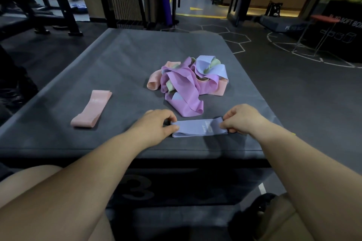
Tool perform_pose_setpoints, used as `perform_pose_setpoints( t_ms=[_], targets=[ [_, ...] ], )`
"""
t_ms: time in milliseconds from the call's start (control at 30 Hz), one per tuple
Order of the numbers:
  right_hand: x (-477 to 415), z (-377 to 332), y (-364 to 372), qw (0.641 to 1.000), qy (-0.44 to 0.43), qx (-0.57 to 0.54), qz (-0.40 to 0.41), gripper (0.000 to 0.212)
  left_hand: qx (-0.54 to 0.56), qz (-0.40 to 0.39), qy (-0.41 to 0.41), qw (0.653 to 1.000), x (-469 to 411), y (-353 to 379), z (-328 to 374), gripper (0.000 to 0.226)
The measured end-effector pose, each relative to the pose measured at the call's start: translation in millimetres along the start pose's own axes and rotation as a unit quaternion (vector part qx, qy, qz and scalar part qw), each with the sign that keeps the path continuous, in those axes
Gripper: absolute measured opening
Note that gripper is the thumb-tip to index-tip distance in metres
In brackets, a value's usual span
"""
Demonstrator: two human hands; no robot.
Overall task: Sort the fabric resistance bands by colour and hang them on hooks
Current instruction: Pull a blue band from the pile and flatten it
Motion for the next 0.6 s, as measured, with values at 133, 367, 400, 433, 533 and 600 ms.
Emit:
perform_pose_setpoints(
  t_ms=[133,367,400,433,533,600],
  targets=[
    [1.4,-1.4,-0.2,0.998,-0.022,0.062,-0.002,0.011,-0.006,0.008,-0.019,1.0,-0.6,2.8,0.1,0.026],
    [1.0,-2.7,2.4,0.995,-0.036,0.093,0.008,0.008,-0.049,0.014,-0.102,0.993,0.7,-2.3,3.9,0.041],
    [0.5,-2.8,2.3,0.995,-0.037,0.093,0.005,0.008,-0.05,0.009,-0.107,0.993,1.0,-3.7,5.3,0.037],
    [0.1,-2.3,2.2,0.996,-0.034,0.087,0.004,0.009,-0.05,0.004,-0.108,0.993,0.7,-4.2,6.7,0.034],
    [-3.1,2.6,2.0,0.999,-0.021,0.029,-0.001,0.017,-0.038,-0.01,-0.107,0.993,-1.1,-4.8,10.8,0.023],
    [-2.6,3.2,2.5,1.0,-0.013,-0.009,-0.01,0.016,-0.003,-0.018,-0.118,0.993,-2.0,-4.4,12.5,0.023]
  ],
)
Point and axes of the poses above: each hand's wrist, its own x-axis away from the middle knuckle, its own y-axis out of the palm, z = x × y, the point moved 1 cm from there along -x, towards the middle knuckle, and after that the axes turned 10 degrees about -x, right-handed, at the moved point
